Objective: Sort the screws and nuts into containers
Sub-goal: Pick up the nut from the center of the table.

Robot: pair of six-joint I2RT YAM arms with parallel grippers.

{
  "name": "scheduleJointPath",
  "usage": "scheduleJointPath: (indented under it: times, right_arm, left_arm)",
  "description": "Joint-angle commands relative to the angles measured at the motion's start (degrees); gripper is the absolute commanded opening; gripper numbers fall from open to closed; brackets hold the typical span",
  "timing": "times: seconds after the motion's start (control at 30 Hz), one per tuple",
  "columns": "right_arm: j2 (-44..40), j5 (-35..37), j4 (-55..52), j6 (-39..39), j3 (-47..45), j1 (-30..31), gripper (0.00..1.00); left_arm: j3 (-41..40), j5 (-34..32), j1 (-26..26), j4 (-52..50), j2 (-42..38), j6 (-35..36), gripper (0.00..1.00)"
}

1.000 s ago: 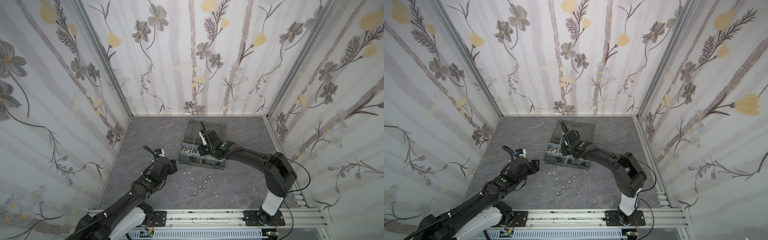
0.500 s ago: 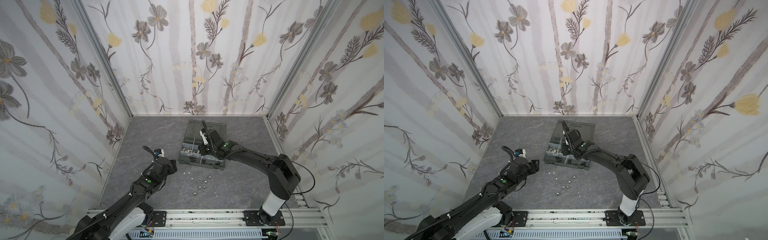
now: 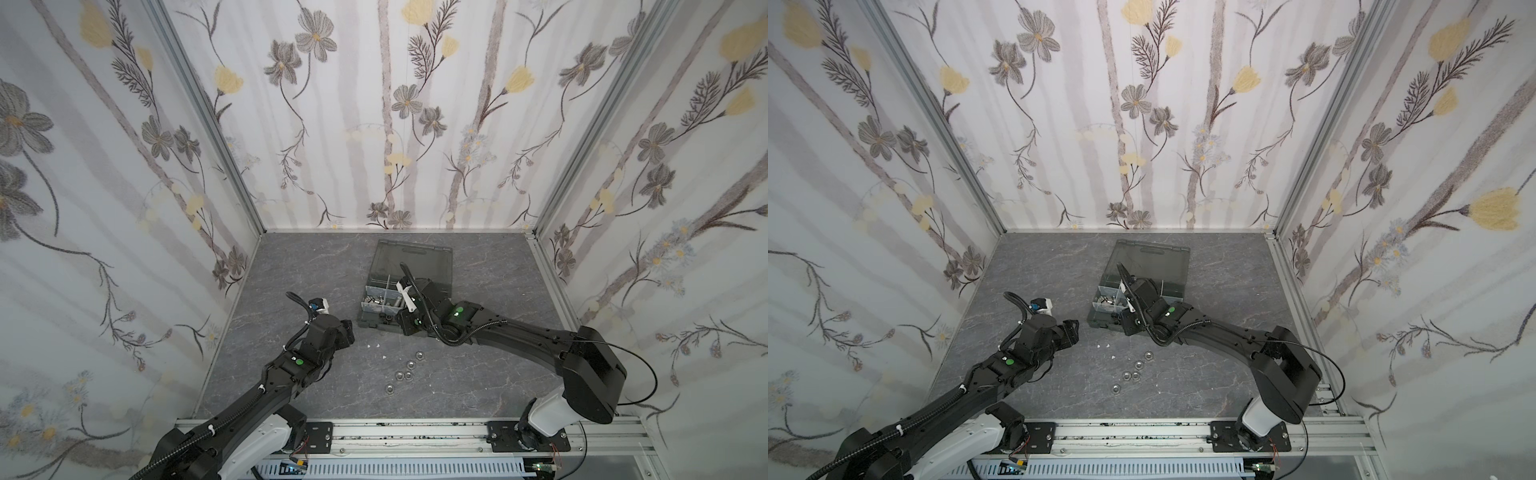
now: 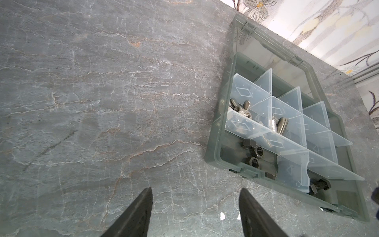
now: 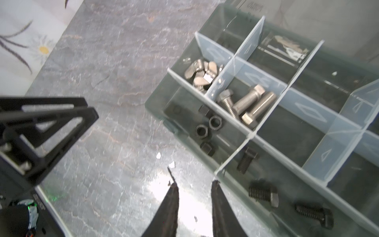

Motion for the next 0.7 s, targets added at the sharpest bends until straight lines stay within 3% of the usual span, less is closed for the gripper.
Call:
scheduleJointPath:
  times: [0.0,0.27,0.67]
  right_arm:
    - [-2.3,2.8,-0.4,3.1,-3.2,2.3,0.29]
    - [-8.1,3.1,2.1,8.2,-14.1,4.3,0.35]
    - [-2.5,4.2,2.7,9.2,-15.1,4.4,0.43]
  left_arm:
    - [-0.3,-0.7,0.0,1.0,0.1,-0.4,0.69]
    - [-0.7,-0.7,0.0,1.2,0.5,-0.8,0.69]
    - [-2.5,0.0,0.0,1.3,-1.2,-2.8,0.69]
